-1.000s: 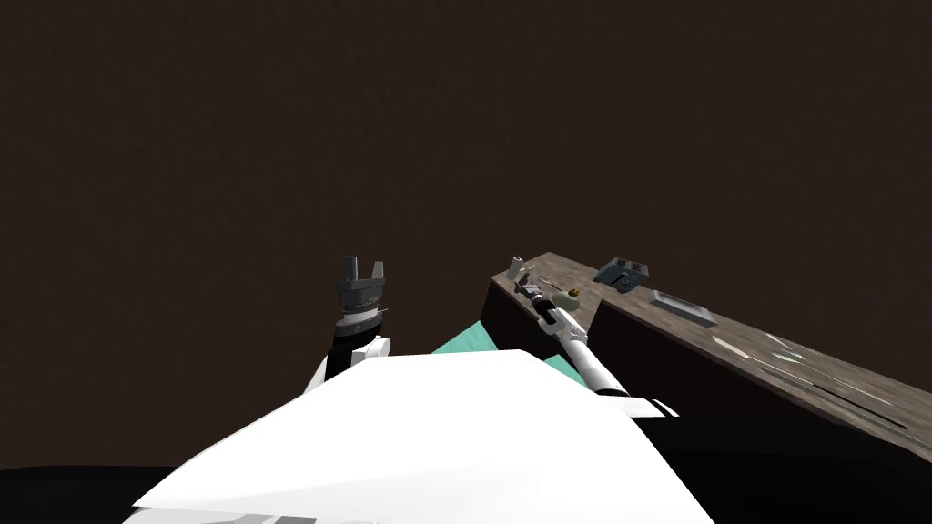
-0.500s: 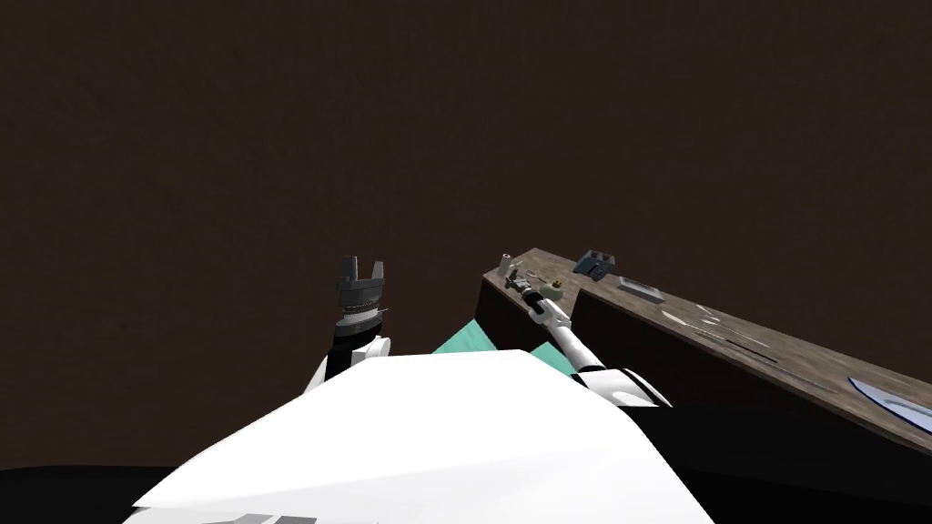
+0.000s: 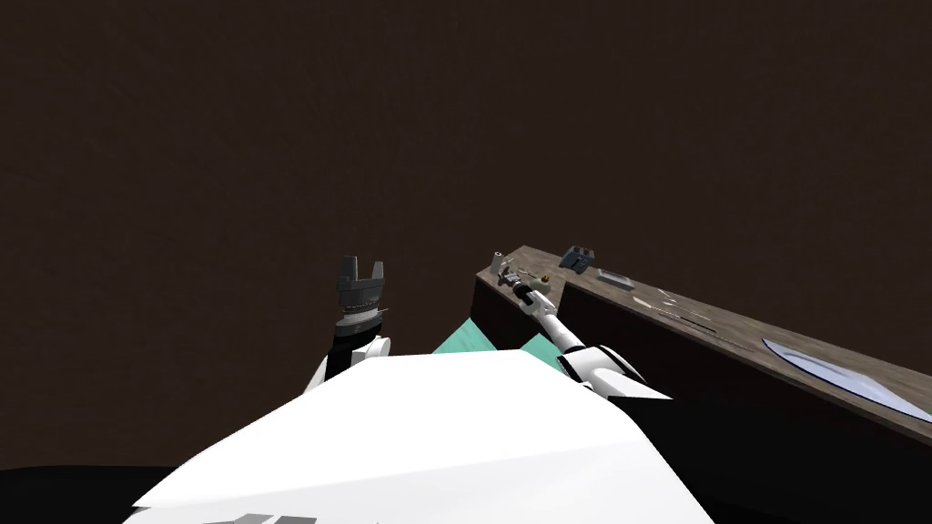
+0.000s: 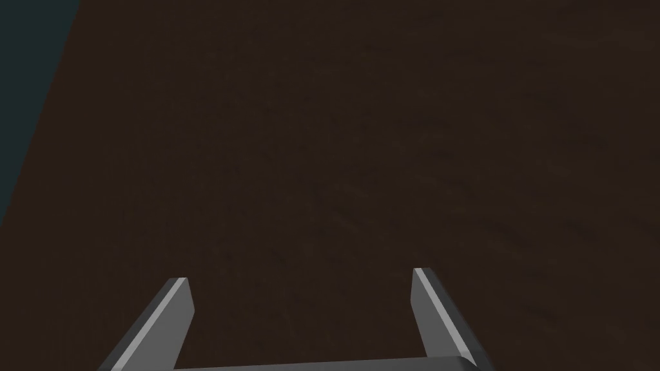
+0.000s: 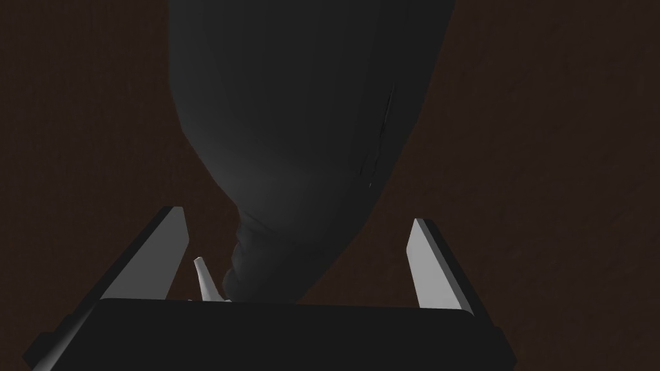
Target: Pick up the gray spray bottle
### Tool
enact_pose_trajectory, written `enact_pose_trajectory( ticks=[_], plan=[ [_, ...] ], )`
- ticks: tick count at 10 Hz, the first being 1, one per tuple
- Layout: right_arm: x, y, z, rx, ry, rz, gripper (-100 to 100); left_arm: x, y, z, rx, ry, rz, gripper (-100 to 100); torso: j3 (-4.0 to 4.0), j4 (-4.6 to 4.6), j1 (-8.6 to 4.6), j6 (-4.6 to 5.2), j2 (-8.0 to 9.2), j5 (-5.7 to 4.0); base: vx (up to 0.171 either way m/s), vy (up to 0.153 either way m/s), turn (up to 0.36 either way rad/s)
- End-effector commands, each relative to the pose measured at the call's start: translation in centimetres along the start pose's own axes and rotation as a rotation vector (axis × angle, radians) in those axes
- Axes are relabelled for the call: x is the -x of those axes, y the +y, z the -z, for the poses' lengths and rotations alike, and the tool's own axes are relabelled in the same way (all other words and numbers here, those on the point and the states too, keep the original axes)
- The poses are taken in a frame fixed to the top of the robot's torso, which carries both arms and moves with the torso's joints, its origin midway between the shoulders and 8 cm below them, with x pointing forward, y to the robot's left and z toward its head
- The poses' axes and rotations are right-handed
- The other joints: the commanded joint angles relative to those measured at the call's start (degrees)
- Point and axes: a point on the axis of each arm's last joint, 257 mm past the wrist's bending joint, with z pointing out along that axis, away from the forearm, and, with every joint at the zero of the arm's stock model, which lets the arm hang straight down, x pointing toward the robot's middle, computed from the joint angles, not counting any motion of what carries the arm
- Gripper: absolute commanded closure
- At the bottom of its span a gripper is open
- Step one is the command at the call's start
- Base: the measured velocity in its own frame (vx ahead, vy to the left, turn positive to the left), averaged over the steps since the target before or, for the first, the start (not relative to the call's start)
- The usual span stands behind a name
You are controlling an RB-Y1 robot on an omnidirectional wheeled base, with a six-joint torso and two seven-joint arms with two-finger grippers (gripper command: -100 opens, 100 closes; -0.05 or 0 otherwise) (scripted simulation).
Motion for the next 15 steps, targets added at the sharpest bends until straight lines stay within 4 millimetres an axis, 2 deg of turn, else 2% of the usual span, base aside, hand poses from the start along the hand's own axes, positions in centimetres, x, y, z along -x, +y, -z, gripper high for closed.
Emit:
enact_pose_trajectory(
  ticks=[1, 2, 3, 4, 8, 9, 10, 11, 12, 13, 14, 15],
  plan=[
    [-0.1, 1.6, -1.2, 0.033, 0.010, 0.022, -100, 0.0, 0.0, 0.0, 0.000, 0.000, 0.000, 0, 0.00, 0.00, 0.00, 0.00, 0.00, 0.00, 0.006, -0.006, -0.266],
    [1.5, 2.0, -2.2, 0.044, -0.013, 0.029, -100, 0.0, 0.0, 0.0, 0.000, 0.000, 0.000, 0, 0.00, -0.01, -0.04, 0.07, 0.00, -0.01, 0.003, 0.000, -0.139],
    [1.1, 1.5, -1.7, 0.036, -0.004, 0.024, -100, 0.0, 0.0, 0.0, 0.000, 0.000, 0.000, 0, 0.00, 0.00, -0.01, 0.00, 0.00, 0.00, 0.000, 0.000, 0.000],
    [1.3, 1.6, -1.8, 0.037, -0.005, 0.025, 100, 0.0, 0.0, 0.0, 0.000, 0.000, 0.000, 0, 0.01, -0.01, -0.01, 0.02, 0.02, -0.01, 0.000, 0.000, 0.000],
    [1.2, 1.6, -1.8, 0.035, -0.005, 0.019, 100, 0.0, 0.0, 0.0, 0.000, 0.000, 0.000, 0, 0.01, 0.00, 0.04, -0.02, 0.03, 0.06, 0.000, 0.000, 0.000],
    [1.2, 1.6, -1.8, 0.035, -0.005, 0.019, 0, 0.0, 0.0, 0.0, 0.000, 0.000, 0.000, 0, 0.01, 0.00, 0.05, -0.02, 0.03, 0.06, 0.000, 0.000, 0.000],
    [0.6, 0.4, -0.5, 0.011, -0.010, 0.006, 100, 0.0, 0.0, 0.0, 0.000, 0.000, 0.000, 0, 0.01, 0.00, 0.04, -0.02, 0.03, 0.06, -0.004, 0.003, 0.307],
    [0.9, -0.1, 0.3, 0.001, -0.023, -0.003, 100, 0.0, 0.0, 0.0, 0.000, 0.000, 0.000, 0, -0.03, -0.05, 0.12, -0.21, 0.00, 0.03, -0.012, 0.000, 0.455],
    [-0.3, -1.6, 1.3, -0.029, -0.005, -0.014, 100, 0.0, 0.0, 0.0, 0.000, 0.000, 0.000, 0, -0.06, -0.07, 0.21, -0.32, -0.05, 0.05, -0.005, 0.001, 0.197],
    [0.3, -2.2, 2.1, -0.041, -0.023, -0.021, 100, 0.0, 0.0, 0.0, 0.000, 0.000, 0.000, 0, -0.08, -0.10, 0.13, -0.08, -0.05, 0.05, -0.003, 0.012, 0.262],
    [-0.9, -3.5, 3.1, -0.068, -0.004, -0.029, 100, 0.0, 0.0, 0.0, 0.000, 0.000, 0.000, 0, -0.08, -0.11, 0.10, -0.15, -0.05, 0.03, 0.000, 0.003, 0.126],
    [-1.4, -3.5, 3.4, -0.069, 0.004, -0.030, 100, 0.0, 0.0, 0.0, 0.000, 0.000, 0.000, 0, -0.11, -0.19, 0.02, 0.02, -0.03, -0.02, 0.004, 0.004, -0.016]
  ],
)
